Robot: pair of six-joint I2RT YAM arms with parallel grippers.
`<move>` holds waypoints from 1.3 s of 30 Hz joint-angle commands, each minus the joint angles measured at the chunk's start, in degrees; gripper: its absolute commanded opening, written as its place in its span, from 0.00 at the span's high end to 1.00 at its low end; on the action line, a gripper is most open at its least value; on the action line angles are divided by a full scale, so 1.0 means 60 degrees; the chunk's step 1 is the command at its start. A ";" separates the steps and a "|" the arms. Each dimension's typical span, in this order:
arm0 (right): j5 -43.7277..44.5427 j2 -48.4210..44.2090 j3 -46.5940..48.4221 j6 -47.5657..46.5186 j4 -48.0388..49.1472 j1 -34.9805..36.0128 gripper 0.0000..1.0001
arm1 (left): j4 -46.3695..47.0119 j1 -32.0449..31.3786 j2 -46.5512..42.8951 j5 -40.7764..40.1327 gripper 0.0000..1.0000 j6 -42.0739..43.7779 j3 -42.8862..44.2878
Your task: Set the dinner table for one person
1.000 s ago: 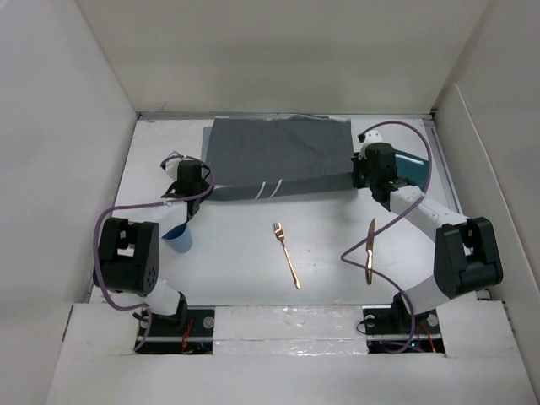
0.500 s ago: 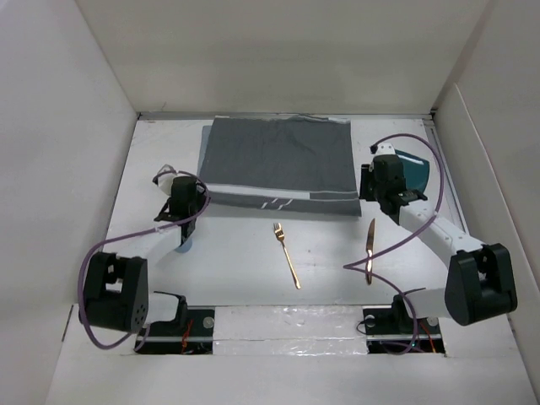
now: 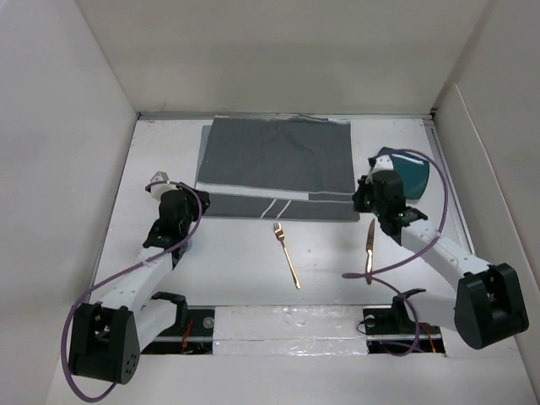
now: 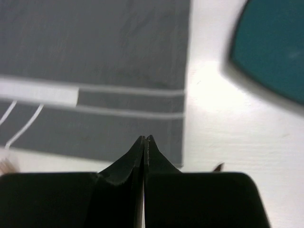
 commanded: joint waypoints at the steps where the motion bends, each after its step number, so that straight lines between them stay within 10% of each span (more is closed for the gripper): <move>1: -0.0820 -0.0503 -0.1083 0.0563 0.1377 0.0728 1.00 | 0.0519 -0.0011 -0.0536 0.0934 0.69 0.0192 -0.0279; 5: -0.0268 -0.0637 -0.1410 0.0446 0.1750 0.2584 1.00 | 0.0347 -0.0011 -0.1398 0.2431 0.76 0.0293 0.0362; 12: 0.0146 0.1221 -0.0694 0.0798 0.2316 0.4285 0.57 | -0.1381 -0.0011 -0.2485 0.3560 0.76 0.1536 0.2692; 27: 0.0865 0.7502 0.6378 -0.1048 0.0767 0.6077 0.58 | -0.3467 -0.0099 -0.2835 0.3415 0.66 0.3957 0.4279; 39: 0.0293 0.9267 0.7573 -0.1195 0.0076 0.6370 0.69 | -0.3390 -0.0099 -0.3159 0.3209 0.66 0.4161 0.3851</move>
